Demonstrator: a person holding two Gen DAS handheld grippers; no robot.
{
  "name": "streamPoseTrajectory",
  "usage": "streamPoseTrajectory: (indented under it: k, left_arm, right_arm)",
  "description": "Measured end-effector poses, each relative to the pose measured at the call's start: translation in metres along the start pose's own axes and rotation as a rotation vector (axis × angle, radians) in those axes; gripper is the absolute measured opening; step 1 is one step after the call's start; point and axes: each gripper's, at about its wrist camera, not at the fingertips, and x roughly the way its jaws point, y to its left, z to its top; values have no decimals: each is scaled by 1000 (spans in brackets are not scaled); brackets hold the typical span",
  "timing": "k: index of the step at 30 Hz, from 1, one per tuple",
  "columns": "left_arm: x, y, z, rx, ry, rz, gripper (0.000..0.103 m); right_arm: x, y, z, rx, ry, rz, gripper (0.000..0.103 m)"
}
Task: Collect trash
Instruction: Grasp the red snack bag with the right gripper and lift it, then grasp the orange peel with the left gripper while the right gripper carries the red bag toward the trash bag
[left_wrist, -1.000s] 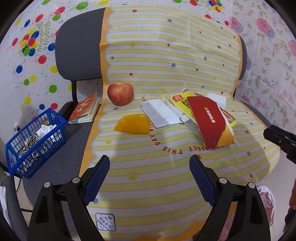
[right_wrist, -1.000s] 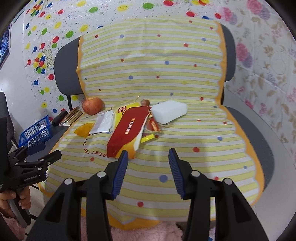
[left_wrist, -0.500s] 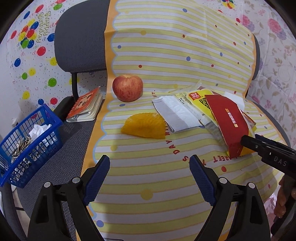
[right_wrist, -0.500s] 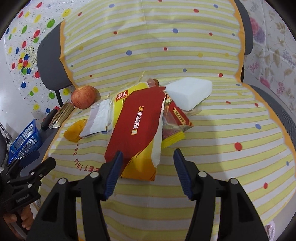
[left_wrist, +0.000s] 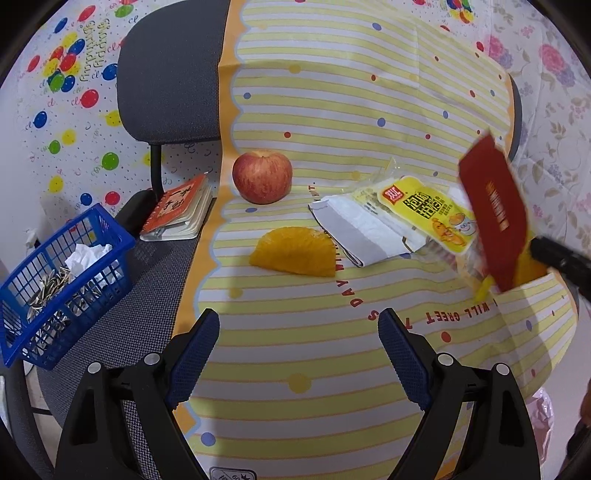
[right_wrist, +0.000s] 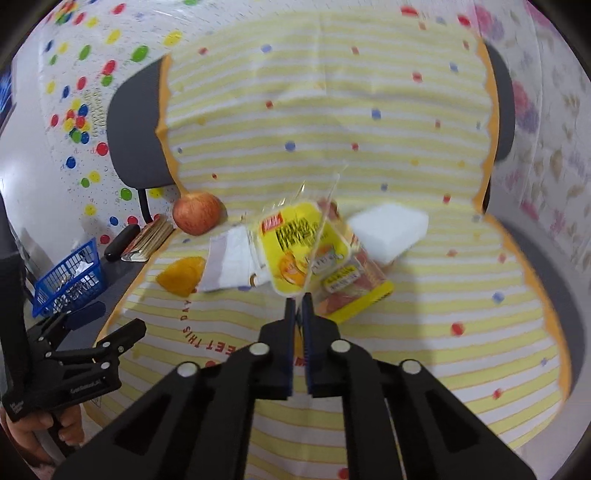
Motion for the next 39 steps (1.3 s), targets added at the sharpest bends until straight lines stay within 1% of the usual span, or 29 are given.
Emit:
streamPoseTrajectory:
  k: [1, 4, 9, 11, 13, 15, 17, 19, 21, 23, 27, 29, 31, 32, 34, 35, 37, 39]
  left_arm:
    - [0, 1, 0, 0, 0, 4, 87]
    - [3, 7, 1, -6, 6, 15, 87]
    - [16, 18, 4, -30, 28, 29, 87]
    - [22, 20, 6, -36, 35, 30, 87]
    - [27, 21, 8, -36, 40, 30, 87]
    - [34, 23, 12, -37, 48, 19, 87]
    - [41, 22, 17, -34, 53, 2, 87]
    - [48, 21, 24, -27, 57, -7, 85]
    - [60, 19, 31, -14, 70, -6, 79]
    - [71, 17, 35, -2, 89, -17, 78]
    - [91, 14, 37, 20, 136, -12, 74]
    - [93, 16, 39, 1, 139, -28, 67]
    - [93, 14, 40, 15, 140, -36, 54]
    - [92, 12, 39, 26, 137, -44, 49]
    - [90, 8, 39, 49, 129, -62, 25]
    - [89, 6, 39, 63, 125, -65, 21]
    - [84, 1, 39, 88, 112, -76, 5]
    - [73, 0, 38, 94, 93, -96, 2]
  right_arm:
    - [-7, 0, 4, -30, -14, -19, 3]
    - [-13, -5, 6, -56, -2, -31, 3]
    - [7, -12, -6, -62, 72, -13, 3]
    - [14, -13, -9, -49, 82, -7, 3]
    - [17, -14, -9, -38, 78, -1, 3]
    - [18, -14, -7, -35, 69, -13, 3]
    - [15, -13, -4, -45, 41, -25, 2]
    - [11, -11, 0, -49, 19, -18, 2]
    - [8, -11, 4, -48, 10, -6, 2]
    - [7, -10, 7, -57, -2, -4, 2]
    - [5, -13, 9, -47, -9, 5, 2]
    - [4, -14, 9, -41, -12, 9, 2]
    - [3, -15, 9, -35, -15, 10, 2]
    - [3, -15, 8, -33, -16, 10, 2]
    - [1, -17, 7, -27, -18, 12, 2]
    - [0, -17, 6, -26, -17, 12, 2]
    - [-2, -18, 4, -24, -18, 12, 2]
    - [-7, -19, 1, -19, -21, 13, 2]
